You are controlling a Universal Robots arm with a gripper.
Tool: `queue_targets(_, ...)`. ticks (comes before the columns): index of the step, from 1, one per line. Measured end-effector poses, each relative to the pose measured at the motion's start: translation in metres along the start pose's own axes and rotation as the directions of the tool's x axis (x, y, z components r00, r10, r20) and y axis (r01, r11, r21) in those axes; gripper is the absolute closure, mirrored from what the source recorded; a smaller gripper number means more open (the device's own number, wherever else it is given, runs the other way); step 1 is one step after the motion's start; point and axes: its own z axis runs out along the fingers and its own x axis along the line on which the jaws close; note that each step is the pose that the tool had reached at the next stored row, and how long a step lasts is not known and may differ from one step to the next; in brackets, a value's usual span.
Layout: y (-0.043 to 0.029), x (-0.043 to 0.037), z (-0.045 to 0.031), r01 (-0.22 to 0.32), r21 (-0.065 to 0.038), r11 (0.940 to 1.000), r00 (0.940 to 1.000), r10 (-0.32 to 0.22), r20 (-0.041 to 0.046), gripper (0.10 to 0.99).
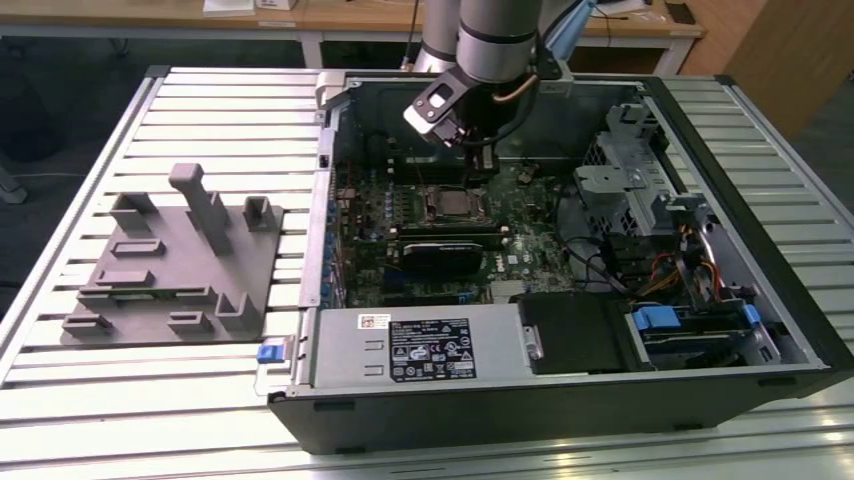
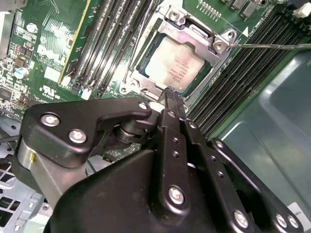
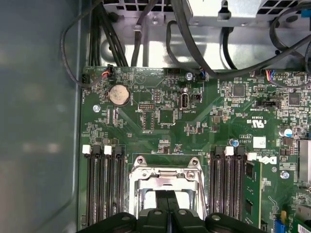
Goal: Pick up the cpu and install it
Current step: 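Close the cpu cover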
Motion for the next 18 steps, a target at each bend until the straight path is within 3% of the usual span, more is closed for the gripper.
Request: queue_targets(18, -0.0115, -0.0001, 0.0051, 0.000, 0.001, 1.0000, 1.0000, 0.000, 0.0000, 0.980)
